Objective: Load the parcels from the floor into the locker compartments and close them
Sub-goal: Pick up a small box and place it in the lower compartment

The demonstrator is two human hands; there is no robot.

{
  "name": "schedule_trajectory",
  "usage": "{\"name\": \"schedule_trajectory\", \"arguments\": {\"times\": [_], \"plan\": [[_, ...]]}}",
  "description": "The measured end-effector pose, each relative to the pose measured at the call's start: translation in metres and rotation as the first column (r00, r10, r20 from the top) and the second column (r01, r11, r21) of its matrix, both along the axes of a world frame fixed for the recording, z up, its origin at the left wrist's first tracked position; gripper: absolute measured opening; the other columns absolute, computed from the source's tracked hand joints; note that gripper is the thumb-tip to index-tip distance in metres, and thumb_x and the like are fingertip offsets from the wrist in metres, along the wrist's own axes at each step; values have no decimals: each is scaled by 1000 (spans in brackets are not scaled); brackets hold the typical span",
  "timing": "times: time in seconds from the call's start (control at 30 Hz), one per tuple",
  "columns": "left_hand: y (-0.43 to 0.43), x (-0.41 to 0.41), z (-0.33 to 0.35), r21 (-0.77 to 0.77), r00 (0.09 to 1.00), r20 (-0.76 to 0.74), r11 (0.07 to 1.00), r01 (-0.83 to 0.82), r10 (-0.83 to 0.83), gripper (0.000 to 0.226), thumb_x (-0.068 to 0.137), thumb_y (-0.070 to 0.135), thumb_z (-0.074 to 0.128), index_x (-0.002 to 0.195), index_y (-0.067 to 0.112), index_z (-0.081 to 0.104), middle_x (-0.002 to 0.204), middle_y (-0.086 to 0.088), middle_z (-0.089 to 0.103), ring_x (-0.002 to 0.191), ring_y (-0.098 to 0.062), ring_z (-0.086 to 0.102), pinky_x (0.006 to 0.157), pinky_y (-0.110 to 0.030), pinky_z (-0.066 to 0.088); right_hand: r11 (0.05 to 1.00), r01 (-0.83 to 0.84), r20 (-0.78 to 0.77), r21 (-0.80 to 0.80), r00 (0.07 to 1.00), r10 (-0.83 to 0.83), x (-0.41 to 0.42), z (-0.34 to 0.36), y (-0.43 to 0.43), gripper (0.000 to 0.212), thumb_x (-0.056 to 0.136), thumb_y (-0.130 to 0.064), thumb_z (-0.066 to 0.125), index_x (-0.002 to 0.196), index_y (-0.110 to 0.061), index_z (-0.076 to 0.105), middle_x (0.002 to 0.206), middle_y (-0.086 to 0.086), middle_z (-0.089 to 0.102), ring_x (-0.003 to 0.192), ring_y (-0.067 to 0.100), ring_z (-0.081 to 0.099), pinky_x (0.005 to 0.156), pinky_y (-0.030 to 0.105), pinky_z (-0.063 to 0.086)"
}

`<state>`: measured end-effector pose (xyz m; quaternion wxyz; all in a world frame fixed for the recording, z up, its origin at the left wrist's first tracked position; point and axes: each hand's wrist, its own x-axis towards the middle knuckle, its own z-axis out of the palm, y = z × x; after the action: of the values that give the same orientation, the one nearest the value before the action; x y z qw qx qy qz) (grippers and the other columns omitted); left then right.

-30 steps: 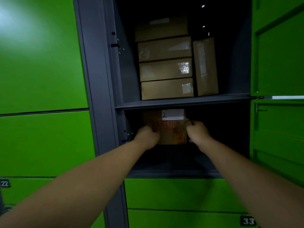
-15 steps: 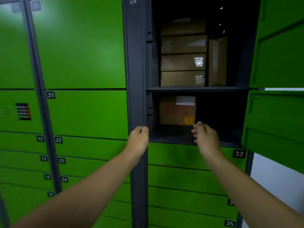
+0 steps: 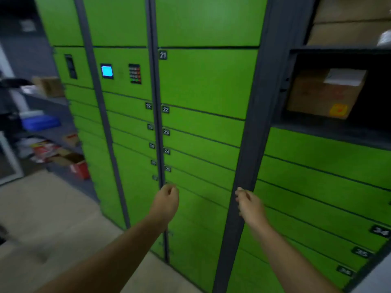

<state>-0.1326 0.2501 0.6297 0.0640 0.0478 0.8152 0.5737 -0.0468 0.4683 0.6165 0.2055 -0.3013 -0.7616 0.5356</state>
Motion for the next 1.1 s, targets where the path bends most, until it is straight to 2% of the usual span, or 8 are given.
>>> {"name": "schedule_trajectory", "arguments": {"times": [0.07,0.13,0.27,0.4,0.53,0.67,0.9,1.1], "plan": [[-35,8,-24,-57,996,63,996,-62,66,23,103,14,44,86,5,56,67,-14,48,63,-18,44,57,-31,33,999,-44,68,-5,997,45,-11,-29,-21,44,105,-35,48,96,4,66,93,23,69,87,37,64,84,53,54],[-67,15,-50,-84,982,115,987,-139,149,22,103,17,45,86,10,56,80,-24,57,71,-23,51,66,-35,40,994,-102,167,-26,980,105,-24,-58,-40,46,104,-36,49,94,6,66,91,23,69,87,37,64,81,47,53],[-124,26,-96,-134,934,205,954,-269,293,23,104,20,41,89,14,56,85,-14,60,82,-28,55,72,-36,43,966,-249,328,-69,909,258,-50,-121,-79,49,101,-35,48,99,11,65,98,28,68,80,36,60,73,50,50],[-175,42,-144,-210,835,342,901,-380,431,33,106,25,39,118,5,62,110,-24,64,87,-28,58,75,-34,48,921,-365,457,-139,801,386,-69,-177,-127,49,104,-38,45,97,7,65,88,18,64,79,32,57,73,47,48],[-214,61,-204,-282,717,451,846,-452,532,45,106,23,39,137,-6,52,134,-34,55,118,-48,58,101,-55,50,867,-441,545,-231,680,491,-80,-246,-173,50,92,-51,45,89,-7,66,83,12,60,73,28,54,69,43,46],[-239,76,-281,-326,623,509,803,-499,594,45,107,24,39,139,-3,53,137,-26,59,107,-34,59,91,-42,51,822,-482,588,-303,585,559,-89,-352,-198,46,68,-62,43,67,-17,54,68,6,47,56,22,39,58,36,30],[-247,89,-472,-341,428,653,748,-570,624,43,106,27,38,136,1,55,128,-24,62,79,-16,49,64,-28,38,848,-466,675,-250,544,498,-87,-500,-223,31,80,-43,44,65,-17,52,65,7,52,63,24,48,64,37,37],[-215,74,-631,-269,346,772,767,-582,533,47,107,34,36,141,4,50,140,-27,54,128,-43,54,105,-53,49,804,-558,720,-206,470,511,-94,-654,-211,28,101,-22,46,75,-14,55,74,8,55,68,25,49,63,32,36]]}}
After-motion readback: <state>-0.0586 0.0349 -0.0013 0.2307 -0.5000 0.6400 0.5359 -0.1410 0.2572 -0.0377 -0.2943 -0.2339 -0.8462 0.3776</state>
